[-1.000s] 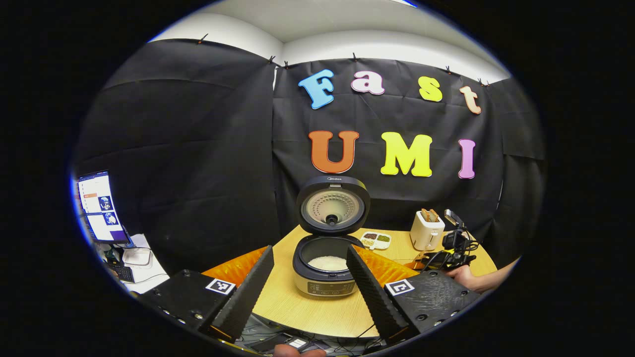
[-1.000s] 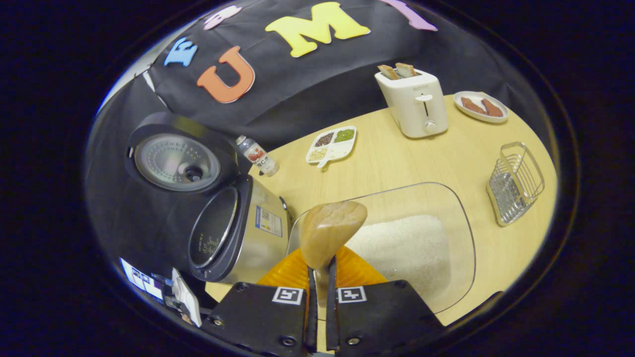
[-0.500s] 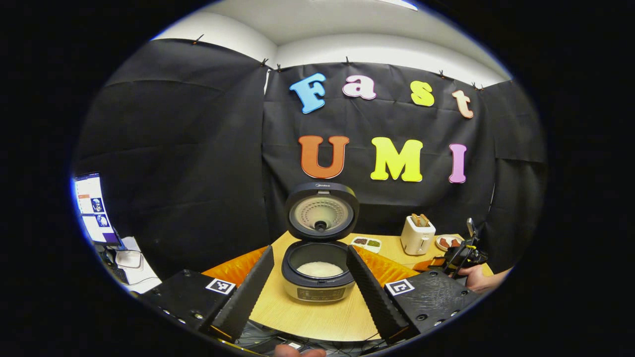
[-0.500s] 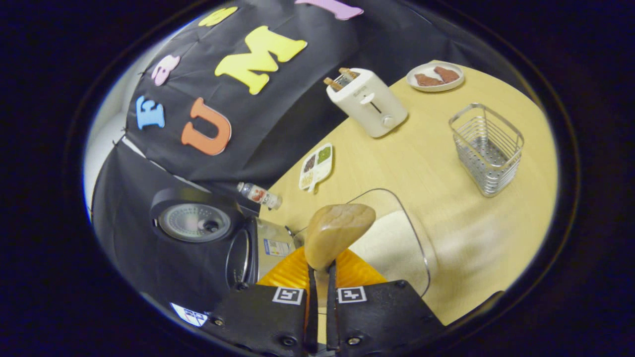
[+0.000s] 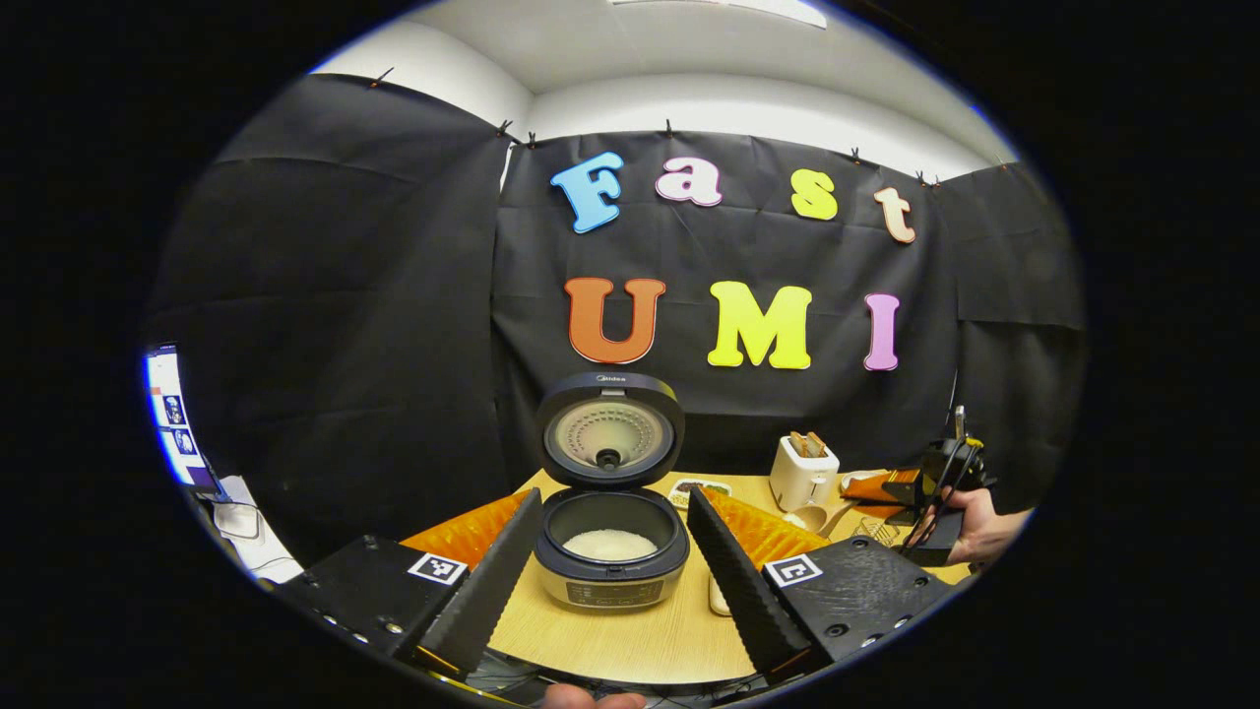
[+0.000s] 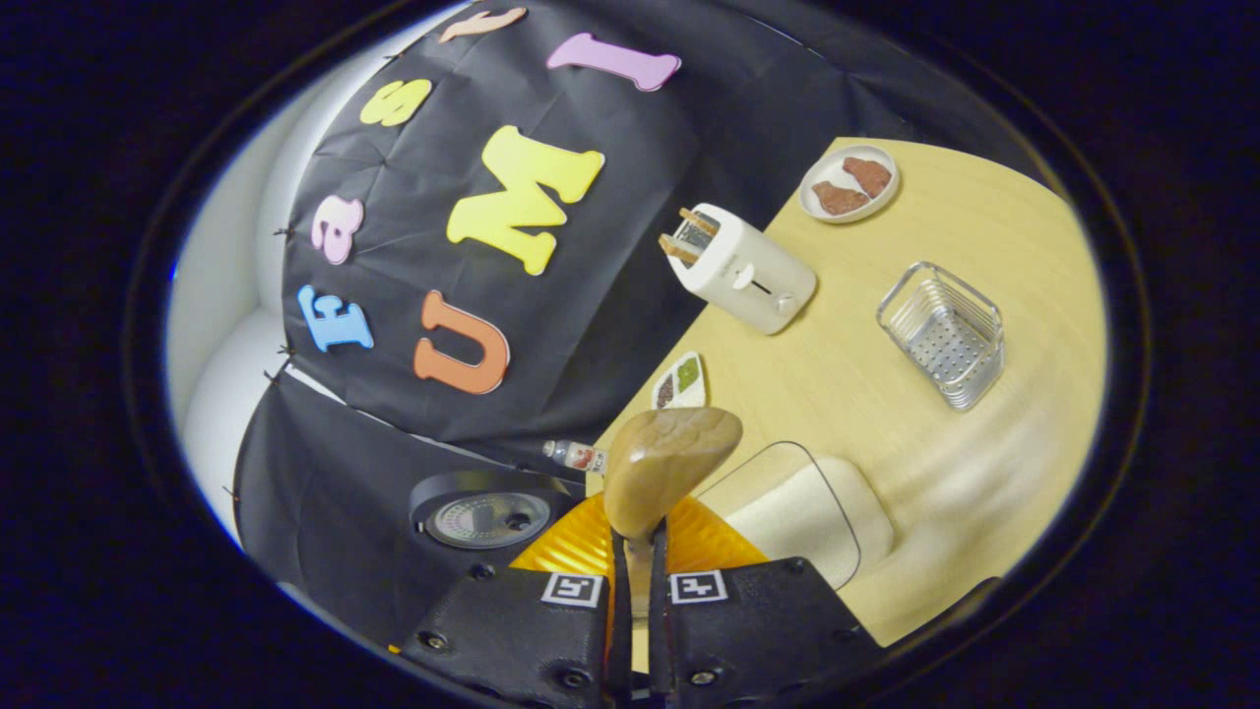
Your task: Close the left gripper, press the button to open the rice cooker; take a wooden spoon from the chopstick holder with the right hand, scoop a spoonful of rice and pour it into the rice cooker, then put the wooden spoon back into the chopstick holder.
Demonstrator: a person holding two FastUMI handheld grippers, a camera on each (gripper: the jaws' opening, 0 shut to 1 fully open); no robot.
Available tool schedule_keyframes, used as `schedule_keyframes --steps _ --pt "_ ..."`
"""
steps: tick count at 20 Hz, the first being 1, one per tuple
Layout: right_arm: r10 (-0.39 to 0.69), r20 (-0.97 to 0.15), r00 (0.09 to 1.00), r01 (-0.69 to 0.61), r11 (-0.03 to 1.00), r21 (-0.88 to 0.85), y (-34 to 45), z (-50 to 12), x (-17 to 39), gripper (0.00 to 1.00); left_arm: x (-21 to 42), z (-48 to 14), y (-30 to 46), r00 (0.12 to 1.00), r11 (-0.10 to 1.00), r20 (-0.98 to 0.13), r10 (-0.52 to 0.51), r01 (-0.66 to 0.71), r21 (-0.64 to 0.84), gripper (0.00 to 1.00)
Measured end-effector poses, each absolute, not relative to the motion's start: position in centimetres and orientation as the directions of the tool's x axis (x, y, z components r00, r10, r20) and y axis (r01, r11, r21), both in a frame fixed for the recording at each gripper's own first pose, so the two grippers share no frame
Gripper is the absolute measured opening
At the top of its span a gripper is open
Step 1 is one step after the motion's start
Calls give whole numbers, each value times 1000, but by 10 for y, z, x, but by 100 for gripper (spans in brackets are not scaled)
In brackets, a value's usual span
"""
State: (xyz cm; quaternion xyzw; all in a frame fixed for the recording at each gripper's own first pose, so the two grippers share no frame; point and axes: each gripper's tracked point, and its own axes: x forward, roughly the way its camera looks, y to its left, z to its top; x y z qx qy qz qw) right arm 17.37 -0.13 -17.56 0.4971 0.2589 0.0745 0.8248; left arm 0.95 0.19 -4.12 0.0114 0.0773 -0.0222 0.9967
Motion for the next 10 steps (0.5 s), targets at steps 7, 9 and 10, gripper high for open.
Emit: schedule_keyframes --steps 7,9,10 --pt "503 -267 822 -23 496 868 84 -108 207 11 -7 -41 19 990 1000 -143 -1 5 29 95" --pt "548 -260 795 -70 507 859 120 -98 217 11 -14 -41 23 991 999 -134 7 -1 41 95" --pt "564 -257 785 -94 518 850 135 -94 221 12 -17 -40 23 991 999 -130 6 -1 41 95"
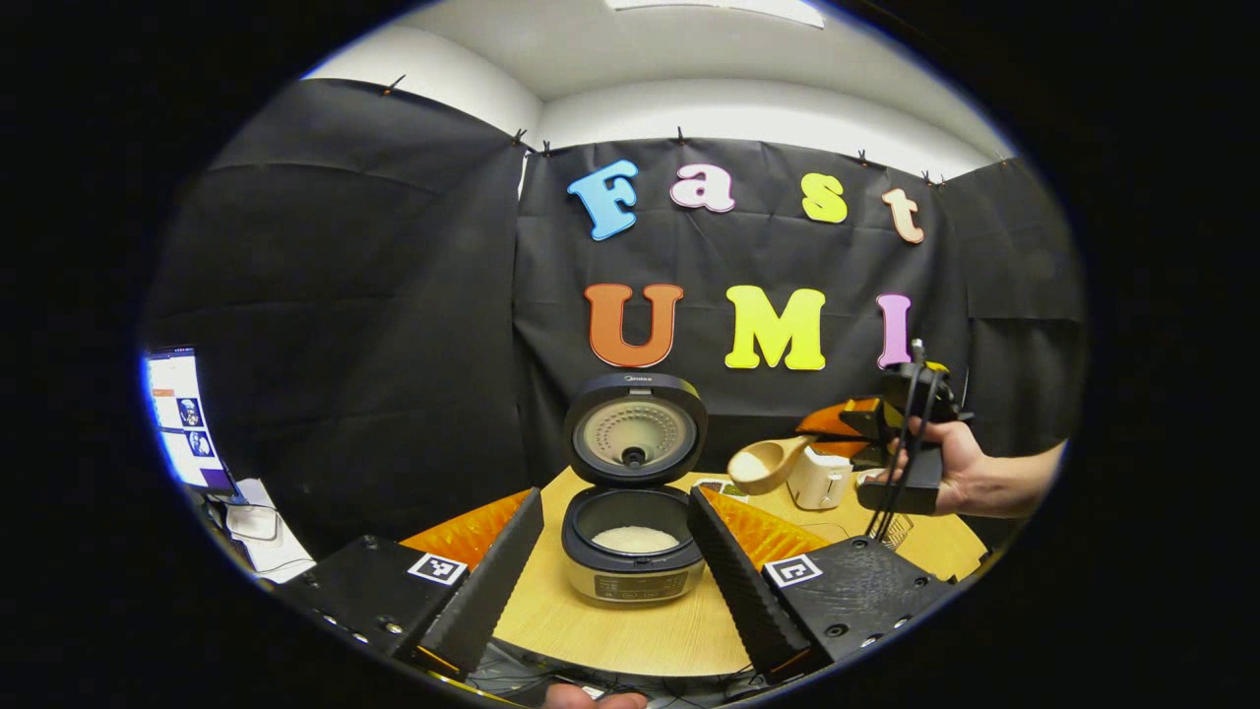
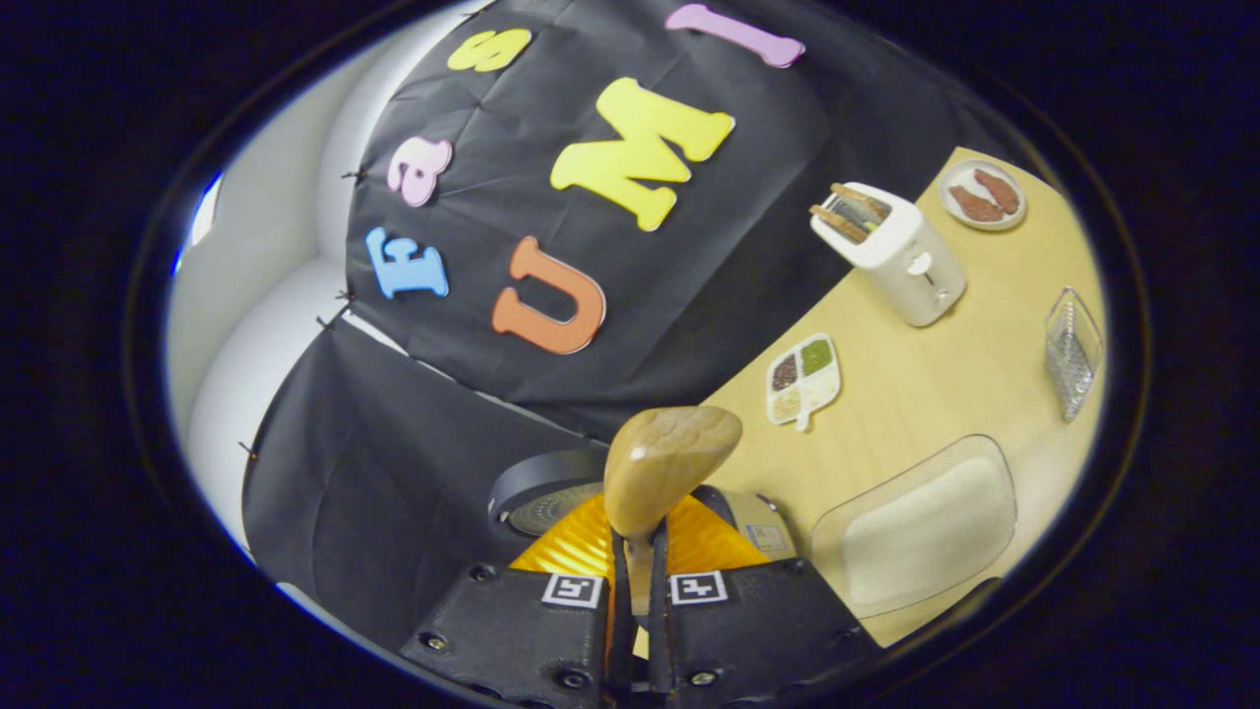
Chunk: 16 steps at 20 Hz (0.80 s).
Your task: Close the left gripper, press the button to open the rice cooker; take a wooden spoon from the chopstick holder with the right hand, scoop a spoonful of rice and pour it into the rice cooker, then put the wooden spoon back into the chopstick holder.
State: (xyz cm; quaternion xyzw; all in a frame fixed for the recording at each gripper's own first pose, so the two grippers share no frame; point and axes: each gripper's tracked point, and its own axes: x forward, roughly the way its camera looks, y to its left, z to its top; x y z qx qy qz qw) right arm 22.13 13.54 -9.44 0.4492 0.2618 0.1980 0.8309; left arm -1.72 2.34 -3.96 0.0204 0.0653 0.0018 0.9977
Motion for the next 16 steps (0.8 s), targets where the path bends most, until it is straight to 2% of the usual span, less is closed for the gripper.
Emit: schedule_keyframes --steps 3,7,16 --pt "599 -285 748 -157 577 801 184 -97 235 12 -27 -36 29 993 999 -114 10 -6 34 94" --pt "587 -336 736 -239 690 683 226 -107 252 12 -37 -32 44 993 998 -106 60 -60 3 94" --pt "518 -397 758 -385 846 370 251 -125 267 12 -51 -31 70 981 984 -89 174 -175 -10 95"
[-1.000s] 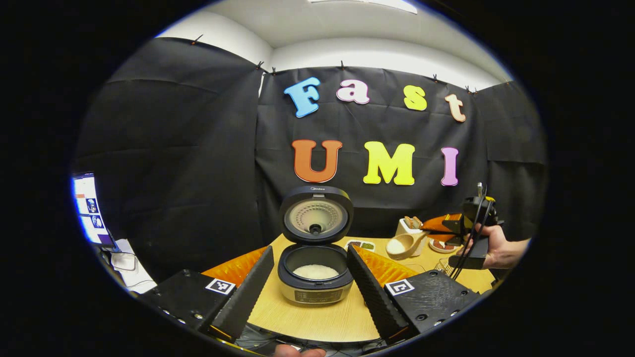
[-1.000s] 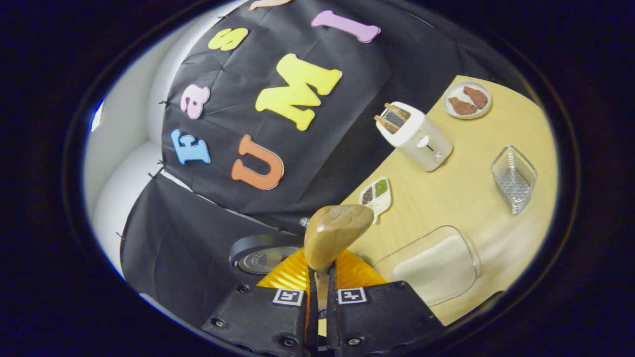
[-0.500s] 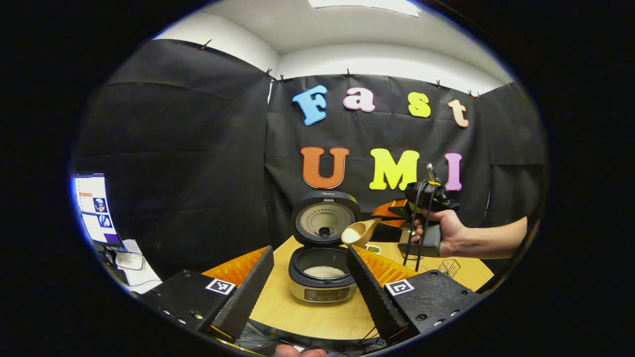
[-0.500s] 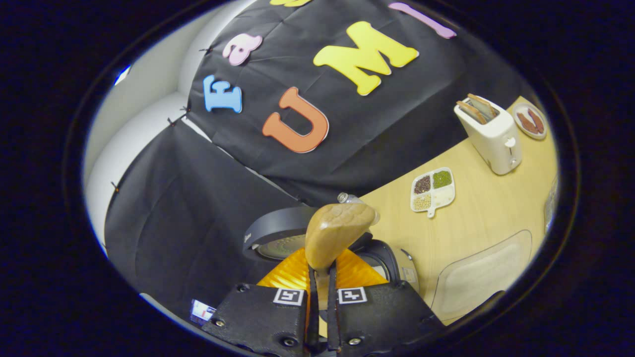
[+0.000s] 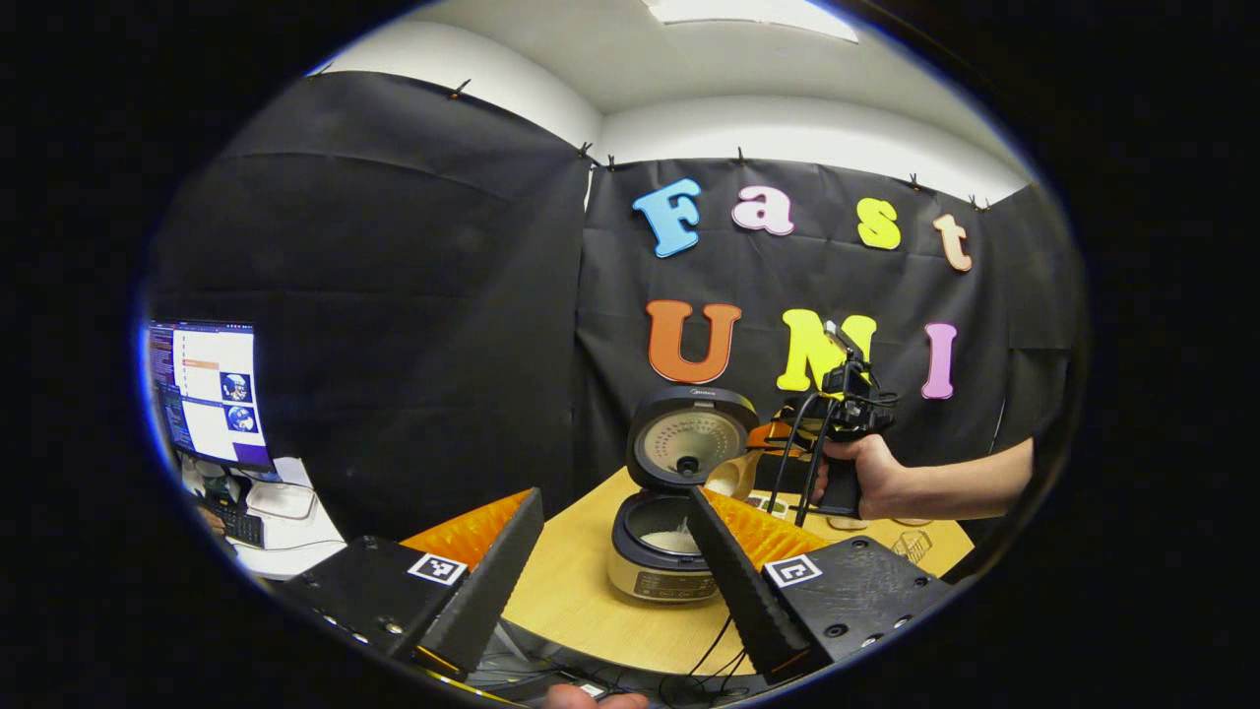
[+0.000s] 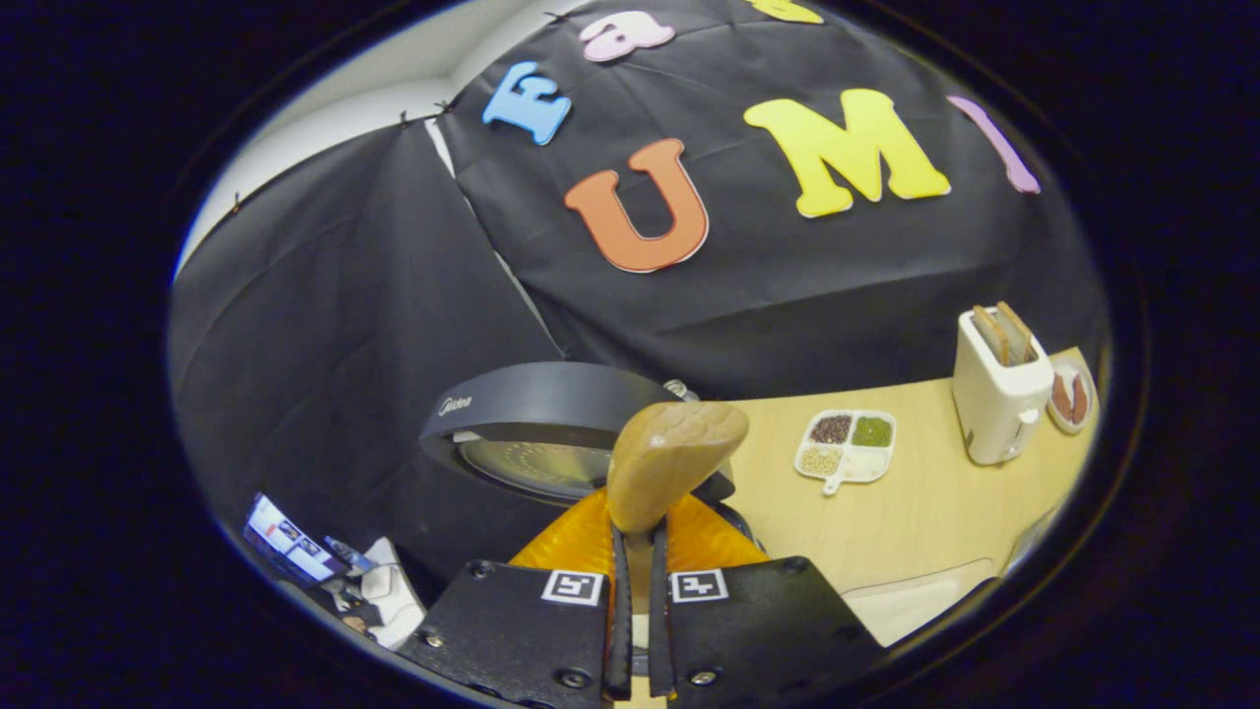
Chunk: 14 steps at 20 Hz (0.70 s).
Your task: Close the left gripper, press the button to open the rice cooker; take a wooden spoon from the chopstick holder with the right hand, scoop a spoonful of rice and pour it into the rice cooker, then put the wooden spoon back into the chopstick holder.
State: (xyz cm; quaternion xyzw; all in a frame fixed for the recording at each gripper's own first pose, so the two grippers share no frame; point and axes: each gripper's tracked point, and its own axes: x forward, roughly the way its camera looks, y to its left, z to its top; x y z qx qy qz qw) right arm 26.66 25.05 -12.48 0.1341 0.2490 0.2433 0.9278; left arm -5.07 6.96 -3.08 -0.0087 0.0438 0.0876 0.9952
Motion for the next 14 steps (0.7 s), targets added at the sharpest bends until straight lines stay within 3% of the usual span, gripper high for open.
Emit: schedule_keyframes --steps 7,14 --pt "495 -382 781 -506 859 79 267 -110 250 12 -40 -29 62 980 983 -83 179 -181 -17 95" --pt "534 -296 792 -599 773 -210 287 -94 234 12 -30 -32 50 983 986 -84 160 -163 -31 95"
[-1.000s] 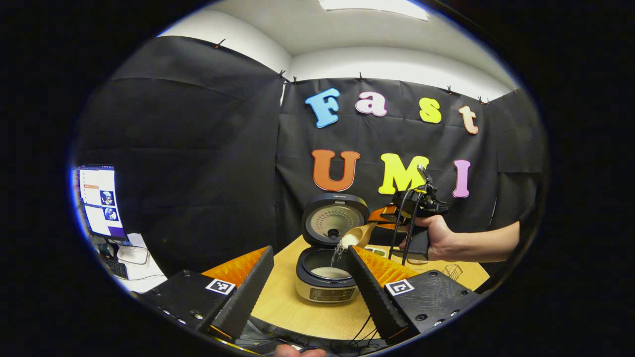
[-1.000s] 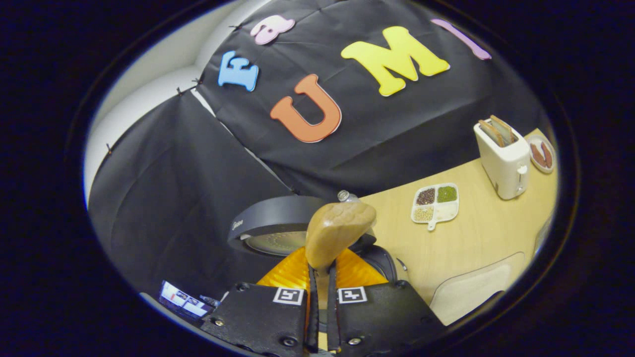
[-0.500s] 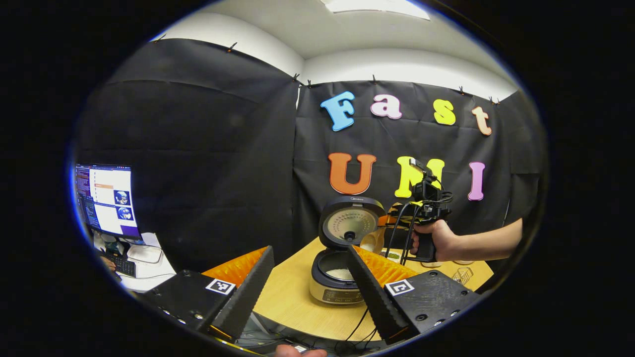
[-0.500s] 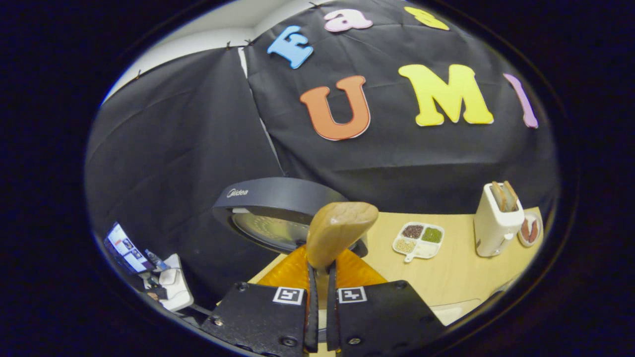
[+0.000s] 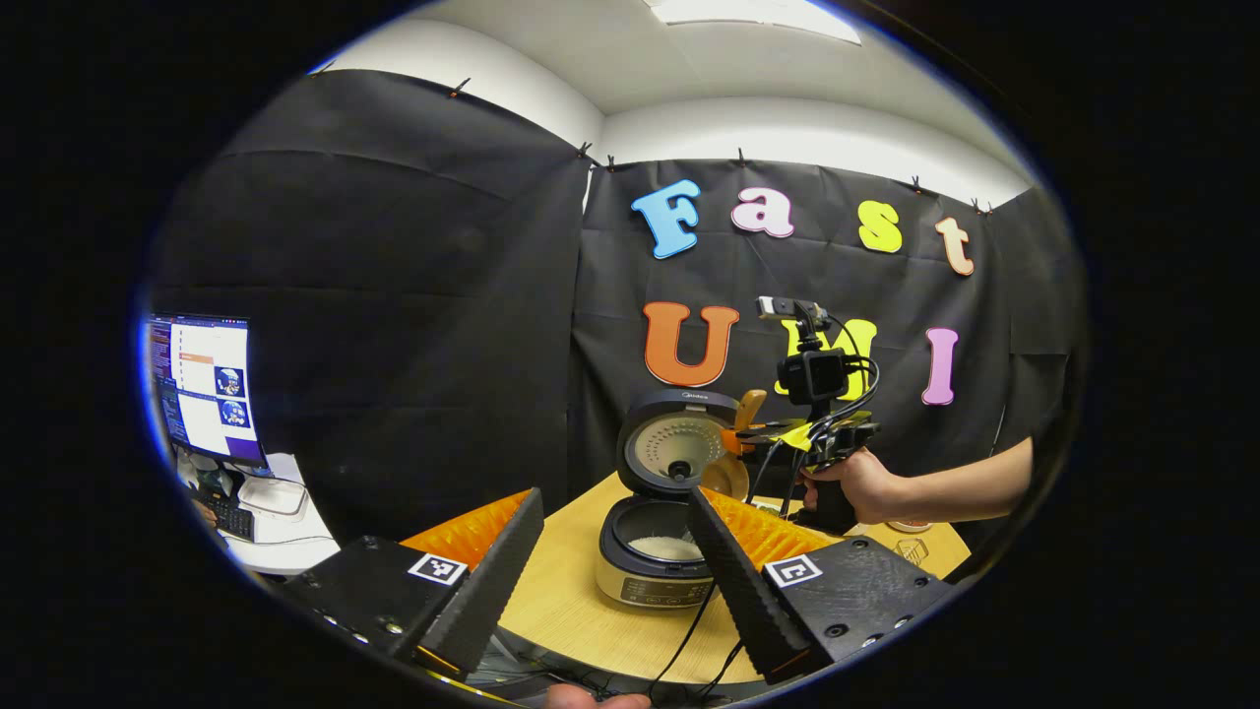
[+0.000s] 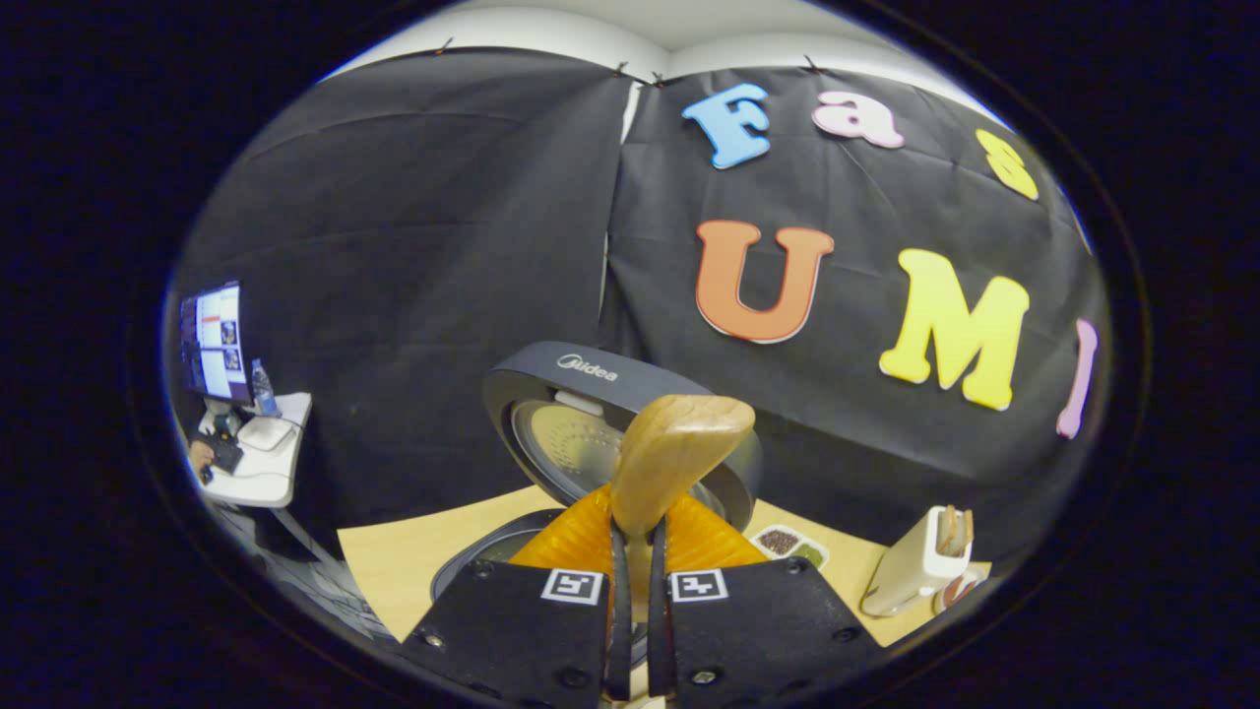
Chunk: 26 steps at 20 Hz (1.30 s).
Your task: Close the left gripper, press the button to open the rice cooker; take a wooden spoon from the chopstick holder with the right hand, scoop a spoonful of rice and pour it into the rice cooker, then put the wooden spoon back into the chopstick holder.
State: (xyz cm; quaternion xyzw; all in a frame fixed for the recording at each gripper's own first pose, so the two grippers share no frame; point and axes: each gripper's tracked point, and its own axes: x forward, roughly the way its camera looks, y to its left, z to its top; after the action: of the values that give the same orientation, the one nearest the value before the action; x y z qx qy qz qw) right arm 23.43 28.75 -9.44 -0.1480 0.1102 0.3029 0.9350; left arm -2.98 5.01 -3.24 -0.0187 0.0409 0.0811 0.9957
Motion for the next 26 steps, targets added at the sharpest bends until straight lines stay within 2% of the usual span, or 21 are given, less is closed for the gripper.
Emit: schedule_keyframes --steps 3,8,16,23,26 --pt "563 -247 789 -615 720 -321 297 -85 226 12 -27 -34 45 985 988 -86 148 -151 -35 95" --pt "601 -217 769 -637 691 -342 304 -70 215 12 -25 -37 41 987 990 -90 130 -134 -38 95" --pt "620 -219 753 -643 764 -50 270 -35 193 12 -14 -42 34 989 995 -119 87 -91 -34 94" --pt "579 -209 788 -533 812 239 155 -6 189 12 12 -37 32 990 999 -136 46 -46 1 95" --pt "488 -212 847 -427 860 279 74 -8 197 12 27 -29 31 991 999 -127 38 -37 6 95"
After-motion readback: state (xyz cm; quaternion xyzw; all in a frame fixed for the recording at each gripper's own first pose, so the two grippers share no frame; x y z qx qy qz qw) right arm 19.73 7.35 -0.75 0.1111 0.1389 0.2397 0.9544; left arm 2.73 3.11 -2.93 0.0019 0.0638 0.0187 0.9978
